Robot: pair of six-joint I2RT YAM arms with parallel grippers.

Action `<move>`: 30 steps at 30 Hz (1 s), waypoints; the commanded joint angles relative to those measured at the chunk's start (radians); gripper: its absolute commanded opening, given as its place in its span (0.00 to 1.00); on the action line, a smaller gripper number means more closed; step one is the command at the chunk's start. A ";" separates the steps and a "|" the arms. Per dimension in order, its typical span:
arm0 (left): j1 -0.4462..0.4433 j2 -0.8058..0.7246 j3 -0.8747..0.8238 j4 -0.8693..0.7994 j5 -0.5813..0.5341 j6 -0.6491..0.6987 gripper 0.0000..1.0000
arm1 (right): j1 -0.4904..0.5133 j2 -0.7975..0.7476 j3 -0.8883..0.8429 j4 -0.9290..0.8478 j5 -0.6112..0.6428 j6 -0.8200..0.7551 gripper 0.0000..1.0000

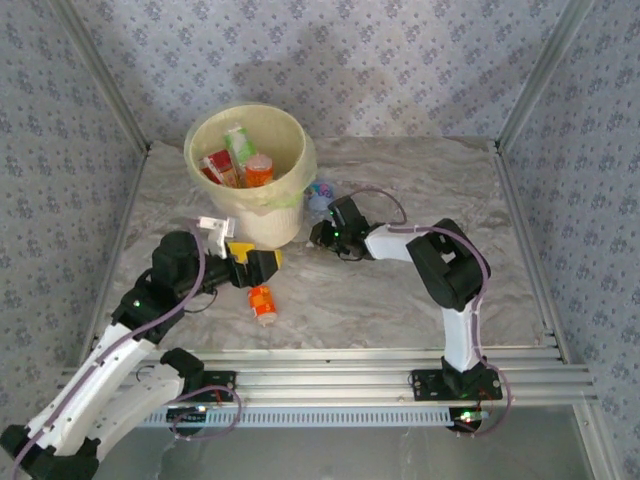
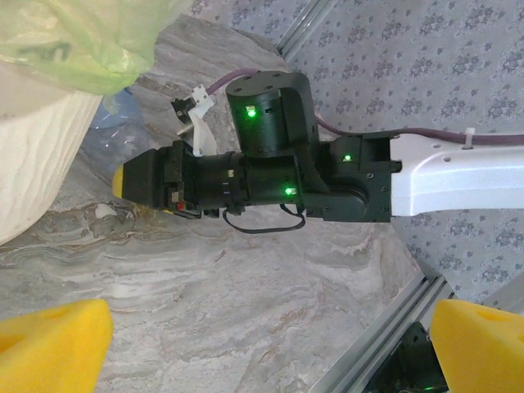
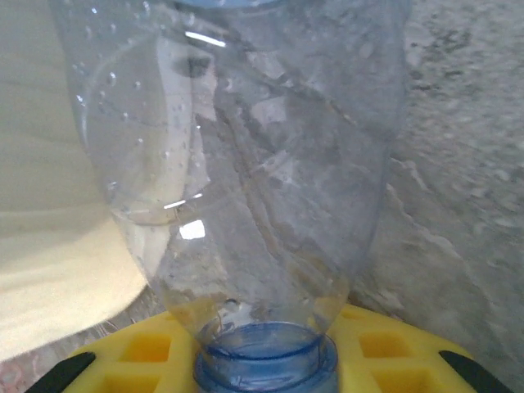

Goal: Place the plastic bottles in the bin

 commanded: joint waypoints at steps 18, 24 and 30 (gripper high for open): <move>-0.081 0.173 -0.003 0.247 0.033 -0.147 1.00 | -0.068 -0.585 -0.212 -0.357 0.172 -0.344 0.28; -0.086 0.237 0.057 0.312 0.064 -0.174 1.00 | -0.069 -0.777 -0.234 -0.436 0.158 -0.386 0.28; -0.086 0.302 0.146 0.324 0.072 -0.173 1.00 | -0.047 -0.907 -0.220 -0.468 0.082 -0.426 0.27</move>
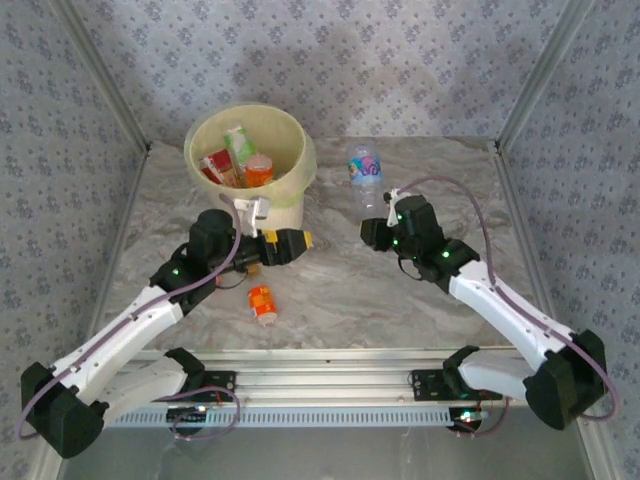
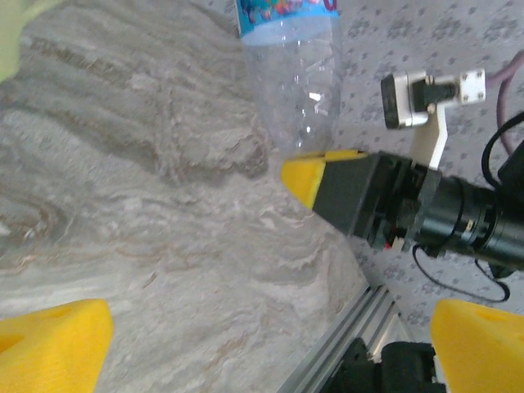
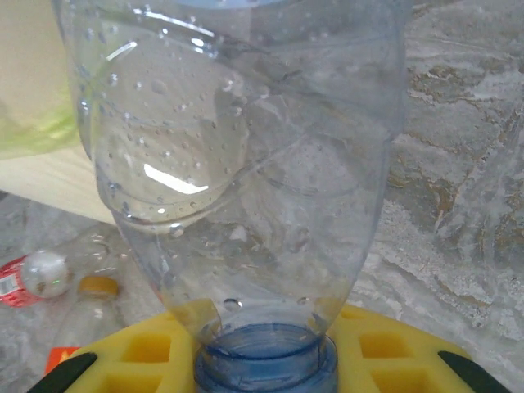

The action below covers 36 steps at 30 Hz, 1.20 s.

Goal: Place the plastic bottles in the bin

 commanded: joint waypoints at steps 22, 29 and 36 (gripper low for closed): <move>0.046 0.213 0.236 0.316 0.179 -0.116 1.00 | 0.172 -0.146 0.090 -0.048 -0.246 -0.124 0.27; 0.048 0.239 0.223 0.400 0.186 -0.169 1.00 | 0.206 -0.127 0.101 -0.050 -0.272 -0.136 0.27; 0.053 0.235 0.227 0.400 0.177 -0.181 0.95 | 0.215 -0.118 0.103 -0.050 -0.266 -0.144 0.27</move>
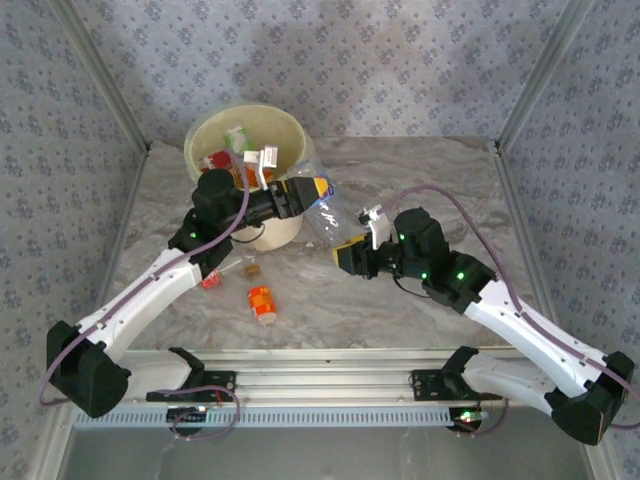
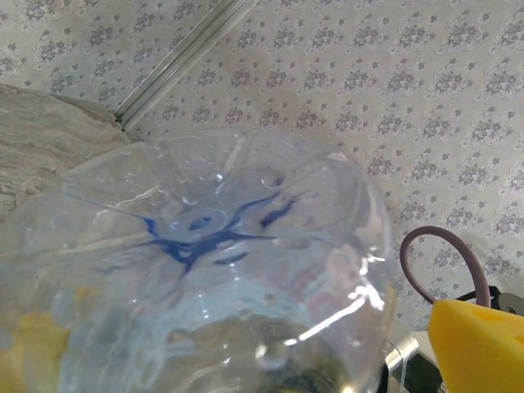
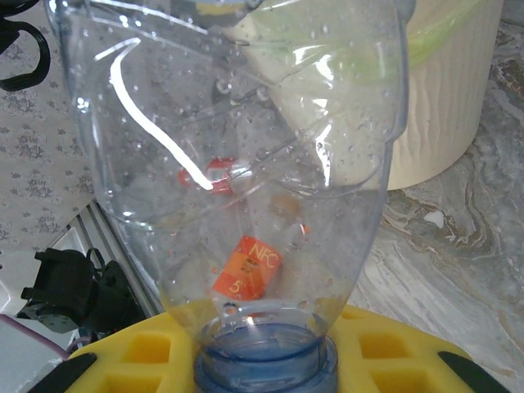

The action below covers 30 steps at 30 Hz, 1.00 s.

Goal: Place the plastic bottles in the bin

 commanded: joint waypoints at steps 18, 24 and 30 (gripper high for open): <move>0.027 -0.038 0.078 -0.059 0.012 0.013 0.69 | 0.018 0.039 0.045 0.029 -0.006 -0.038 0.51; 0.136 -0.022 0.209 -0.220 0.033 0.093 0.69 | 0.015 -0.027 0.022 0.021 0.017 -0.048 0.83; 0.223 0.032 0.404 -0.365 0.000 0.205 0.69 | 0.006 -0.083 0.011 -0.004 0.040 -0.055 0.94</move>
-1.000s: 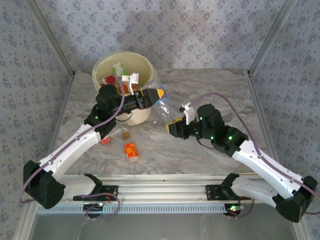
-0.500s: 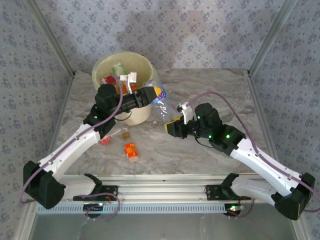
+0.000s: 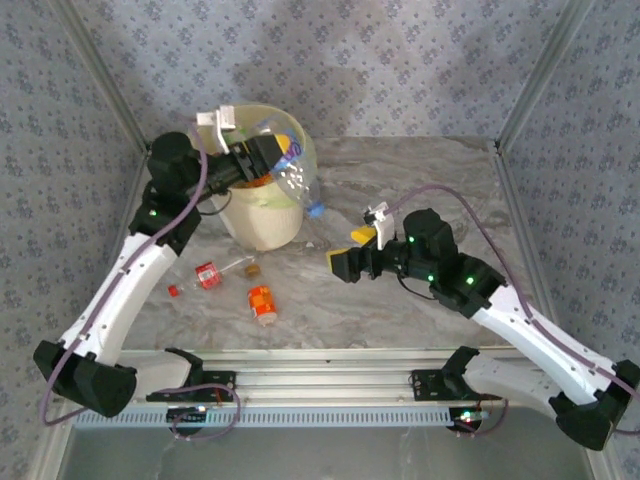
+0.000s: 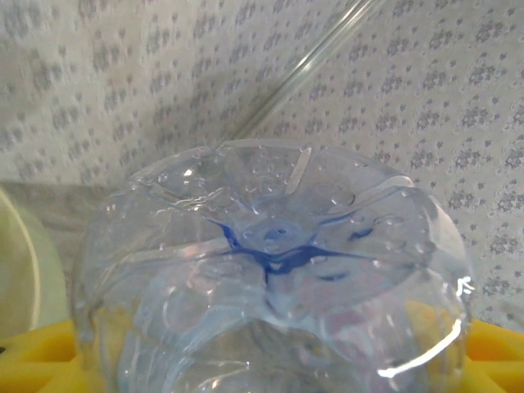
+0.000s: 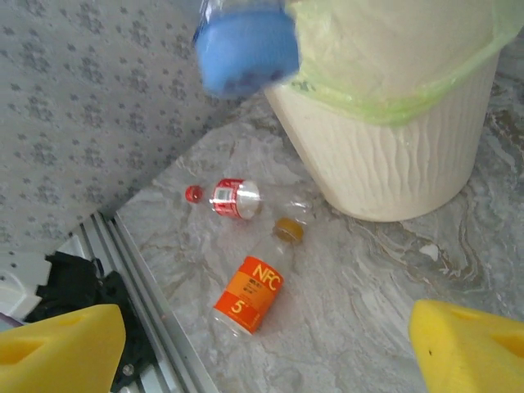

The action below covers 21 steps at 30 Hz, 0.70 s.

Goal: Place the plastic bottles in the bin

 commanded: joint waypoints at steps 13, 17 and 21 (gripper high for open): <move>0.125 0.276 0.439 -0.253 -0.247 0.359 0.68 | 0.000 -0.065 0.002 -0.034 0.039 -0.004 1.00; 0.157 0.362 0.486 -0.261 -0.258 0.363 0.69 | 0.003 -0.065 0.002 -0.042 0.050 0.000 1.00; 0.176 0.444 0.517 -0.243 -0.258 0.349 0.69 | 0.006 -0.065 0.006 -0.041 0.054 0.005 1.00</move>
